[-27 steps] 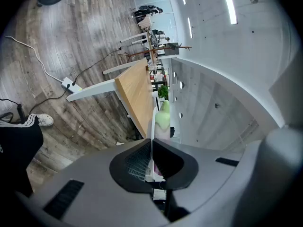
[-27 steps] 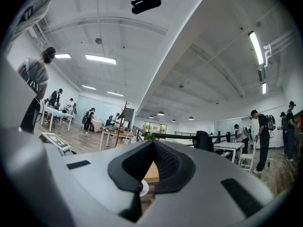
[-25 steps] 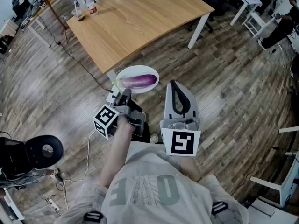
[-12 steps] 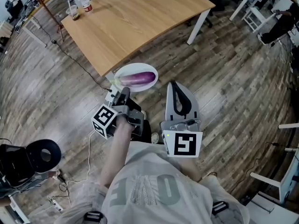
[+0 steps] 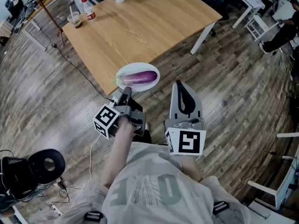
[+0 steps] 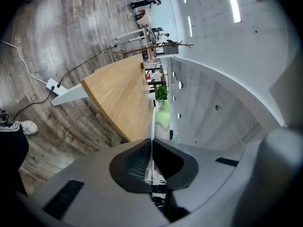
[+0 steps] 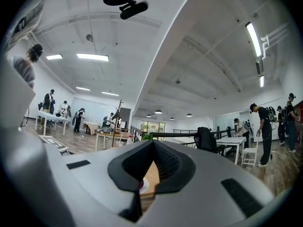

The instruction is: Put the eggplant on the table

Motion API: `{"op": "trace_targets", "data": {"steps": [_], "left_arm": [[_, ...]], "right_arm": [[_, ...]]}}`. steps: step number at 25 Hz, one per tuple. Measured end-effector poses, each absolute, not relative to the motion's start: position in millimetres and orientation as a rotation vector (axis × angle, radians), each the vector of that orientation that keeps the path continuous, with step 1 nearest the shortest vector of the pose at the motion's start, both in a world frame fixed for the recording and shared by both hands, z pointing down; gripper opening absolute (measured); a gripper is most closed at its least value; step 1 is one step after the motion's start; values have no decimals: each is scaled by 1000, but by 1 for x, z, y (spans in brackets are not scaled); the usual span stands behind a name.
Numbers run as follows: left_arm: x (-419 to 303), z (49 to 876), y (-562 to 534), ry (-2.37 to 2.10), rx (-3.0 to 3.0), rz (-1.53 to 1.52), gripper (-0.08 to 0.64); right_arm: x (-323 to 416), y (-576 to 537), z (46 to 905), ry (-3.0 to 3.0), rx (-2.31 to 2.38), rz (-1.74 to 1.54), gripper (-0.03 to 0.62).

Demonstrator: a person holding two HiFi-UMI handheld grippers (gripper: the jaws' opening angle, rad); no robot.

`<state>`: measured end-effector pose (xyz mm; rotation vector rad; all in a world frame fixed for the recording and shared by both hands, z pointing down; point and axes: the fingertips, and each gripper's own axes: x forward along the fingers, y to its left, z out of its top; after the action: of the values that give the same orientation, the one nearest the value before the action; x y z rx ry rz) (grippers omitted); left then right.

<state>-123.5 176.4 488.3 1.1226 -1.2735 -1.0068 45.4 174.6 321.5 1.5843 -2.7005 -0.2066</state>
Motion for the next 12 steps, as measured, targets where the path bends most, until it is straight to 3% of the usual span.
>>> {"op": "trace_targets", "data": {"steps": [12], "left_arm": [[-166, 487, 104, -1239, 1134, -952, 17]], "right_arm": [[1, 114, 318, -2646, 1651, -172, 17]]}}
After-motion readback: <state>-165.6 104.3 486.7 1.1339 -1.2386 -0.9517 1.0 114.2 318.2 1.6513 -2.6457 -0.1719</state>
